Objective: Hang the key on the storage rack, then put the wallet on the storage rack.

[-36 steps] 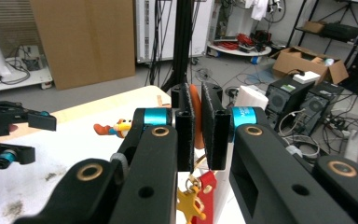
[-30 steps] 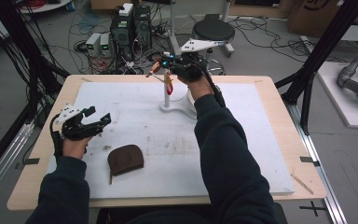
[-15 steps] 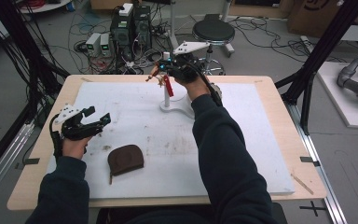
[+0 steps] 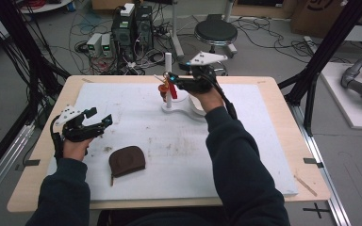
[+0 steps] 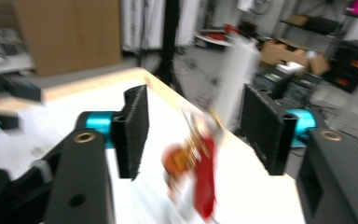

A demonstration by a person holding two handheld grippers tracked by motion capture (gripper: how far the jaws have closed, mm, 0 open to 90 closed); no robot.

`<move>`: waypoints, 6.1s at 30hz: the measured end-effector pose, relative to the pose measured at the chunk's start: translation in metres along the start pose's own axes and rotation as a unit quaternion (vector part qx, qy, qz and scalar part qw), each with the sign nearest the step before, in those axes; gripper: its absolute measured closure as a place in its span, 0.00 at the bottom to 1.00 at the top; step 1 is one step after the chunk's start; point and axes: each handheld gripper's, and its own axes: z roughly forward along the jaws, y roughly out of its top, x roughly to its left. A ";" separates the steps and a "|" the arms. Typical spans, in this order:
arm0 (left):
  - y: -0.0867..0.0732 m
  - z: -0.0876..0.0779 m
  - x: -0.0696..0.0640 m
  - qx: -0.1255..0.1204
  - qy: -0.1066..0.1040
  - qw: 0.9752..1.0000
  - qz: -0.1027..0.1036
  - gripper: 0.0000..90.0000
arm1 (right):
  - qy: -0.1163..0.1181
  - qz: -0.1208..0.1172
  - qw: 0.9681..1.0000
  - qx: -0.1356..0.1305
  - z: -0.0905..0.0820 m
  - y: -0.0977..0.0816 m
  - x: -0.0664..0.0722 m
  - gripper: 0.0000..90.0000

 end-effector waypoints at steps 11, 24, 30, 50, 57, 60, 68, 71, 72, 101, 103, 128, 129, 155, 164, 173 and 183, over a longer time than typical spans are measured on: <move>0.000 0.006 -0.009 0.009 -0.049 0.999 -0.012 0.23 | -0.042 0.041 0.996 0.061 -0.066 -0.087 -0.030 0.26; -0.003 0.012 -0.015 0.028 -0.072 0.997 -0.009 0.23 | -0.079 0.062 0.990 0.098 -0.120 -0.170 -0.027 0.24; -0.003 0.014 -0.018 0.037 -0.078 0.996 -0.010 0.23 | -0.077 0.074 0.990 0.093 -0.125 -0.171 -0.029 0.24; -0.021 0.032 -0.040 0.177 -0.207 0.962 0.007 0.24 | -0.053 0.062 0.991 0.102 -0.120 -0.173 -0.020 0.24; -0.034 0.041 -0.048 0.250 -0.245 0.937 0.020 0.23 | -0.048 0.068 0.991 0.105 -0.118 -0.174 -0.021 0.24; -0.036 0.043 -0.047 0.265 -0.244 0.933 0.005 0.23 | -0.046 0.070 0.991 0.109 -0.116 -0.175 -0.021 0.24; -0.039 0.042 -0.045 0.282 -0.282 0.917 -0.012 0.22 | -0.039 0.068 0.990 0.114 -0.115 -0.175 -0.018 0.24; -0.039 0.043 -0.048 0.280 -0.292 0.915 -0.003 0.25 | -0.039 0.068 0.990 0.115 -0.115 -0.175 -0.019 0.24; -0.038 0.044 -0.050 0.276 -0.293 0.915 0.007 0.34 | -0.039 0.068 0.990 0.115 -0.114 -0.175 -0.019 0.24; -0.031 0.033 -0.039 0.303 -0.275 0.912 -0.017 0.33 | -0.031 0.068 0.990 0.123 -0.111 -0.176 -0.018 0.26; -0.034 0.034 -0.038 0.316 -0.284 0.905 -0.025 0.30 | -0.030 0.068 0.990 0.123 -0.111 -0.176 -0.018 0.26; -0.021 0.053 -0.103 0.154 -0.245 0.944 0.161 0.59 | 0.042 0.082 0.988 0.125 -0.082 -0.173 0.002 0.26; -0.021 0.052 -0.103 0.152 -0.244 0.943 0.164 0.61 | 0.055 0.084 0.987 0.126 -0.077 -0.172 0.006 0.27; -0.027 0.058 -0.085 0.196 -0.297 0.934 0.019 0.45 | 0.239 0.034 0.956 0.164 0.009 -0.159 0.085 0.53; -0.021 0.053 -0.098 0.131 -0.338 0.927 0.096 0.74 | 0.243 0.050 0.959 0.136 0.012 -0.160 0.084 0.36; -0.015 0.049 -0.083 0.118 -0.243 0.961 0.064 0.48 | 0.279 0.090 0.946 0.136 0.004 -0.159 0.067 0.71; -0.014 0.036 -0.053 0.082 -0.145 0.986 0.017 0.40 | 0.217 0.078 0.969 0.089 -0.026 -0.152 0.043 0.74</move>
